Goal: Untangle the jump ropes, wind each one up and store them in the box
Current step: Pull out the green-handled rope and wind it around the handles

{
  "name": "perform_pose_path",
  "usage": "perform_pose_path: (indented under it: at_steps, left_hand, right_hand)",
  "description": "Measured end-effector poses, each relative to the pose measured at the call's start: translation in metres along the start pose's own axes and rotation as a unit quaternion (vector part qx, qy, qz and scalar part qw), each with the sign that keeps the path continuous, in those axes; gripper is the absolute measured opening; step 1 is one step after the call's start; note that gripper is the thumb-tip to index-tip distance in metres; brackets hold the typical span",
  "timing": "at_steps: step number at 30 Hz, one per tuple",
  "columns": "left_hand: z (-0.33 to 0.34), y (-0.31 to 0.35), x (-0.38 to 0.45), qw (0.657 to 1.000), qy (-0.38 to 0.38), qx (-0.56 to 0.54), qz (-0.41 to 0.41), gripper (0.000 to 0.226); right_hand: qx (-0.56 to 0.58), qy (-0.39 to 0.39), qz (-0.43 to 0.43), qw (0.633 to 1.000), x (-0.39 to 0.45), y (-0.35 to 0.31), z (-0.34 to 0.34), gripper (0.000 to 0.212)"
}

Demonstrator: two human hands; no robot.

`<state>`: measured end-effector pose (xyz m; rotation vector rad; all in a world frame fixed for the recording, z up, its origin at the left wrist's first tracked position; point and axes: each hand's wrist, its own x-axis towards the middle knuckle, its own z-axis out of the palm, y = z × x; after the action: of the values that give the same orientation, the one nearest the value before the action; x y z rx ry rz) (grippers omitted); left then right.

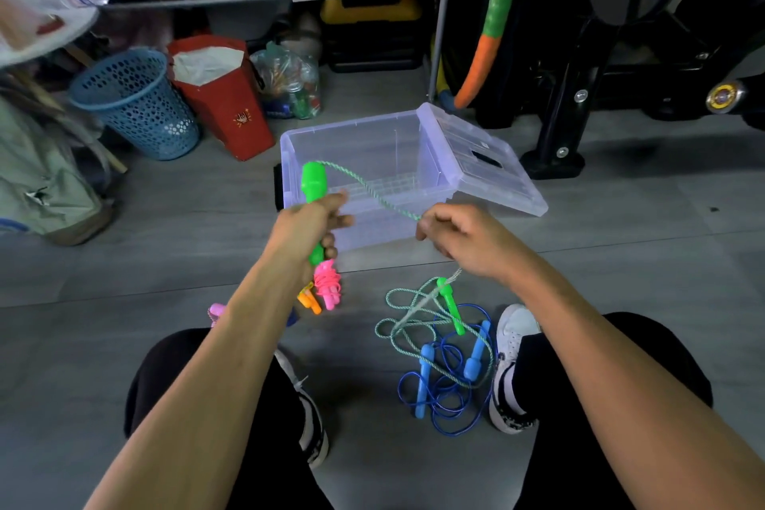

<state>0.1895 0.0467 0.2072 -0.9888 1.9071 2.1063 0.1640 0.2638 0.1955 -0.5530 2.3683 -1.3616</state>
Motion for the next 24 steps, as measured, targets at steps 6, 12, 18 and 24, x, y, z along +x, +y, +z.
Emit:
perform_pose_path:
  at_steps: [6, 12, 18, 24]
  left_hand:
    - [0.032, -0.013, -0.005, 0.988, -0.141, 0.002, -0.063, 0.006]
    - [-0.007, -0.014, 0.037, 0.957, 0.174, 0.227, 0.051, 0.009]
    - [0.03, -0.015, -0.004, 0.952, -0.068, 0.251, 0.159, 0.016]
    - [0.032, -0.015, 0.003, 0.97, -0.086, 0.198, 0.109, 0.02]
  right_hand:
    - [-0.033, -0.047, -0.007, 0.998, -0.001, -0.007, 0.019, 0.022]
    - [-0.089, -0.034, 0.036, 0.995, -0.012, 0.001, -0.013, 0.027]
    - [-0.09, -0.019, 0.014, 0.996, -0.009, 0.008, -0.016, 0.024]
    - [-0.069, -0.009, 0.021, 0.997, -0.009, -0.001, -0.018, 0.026]
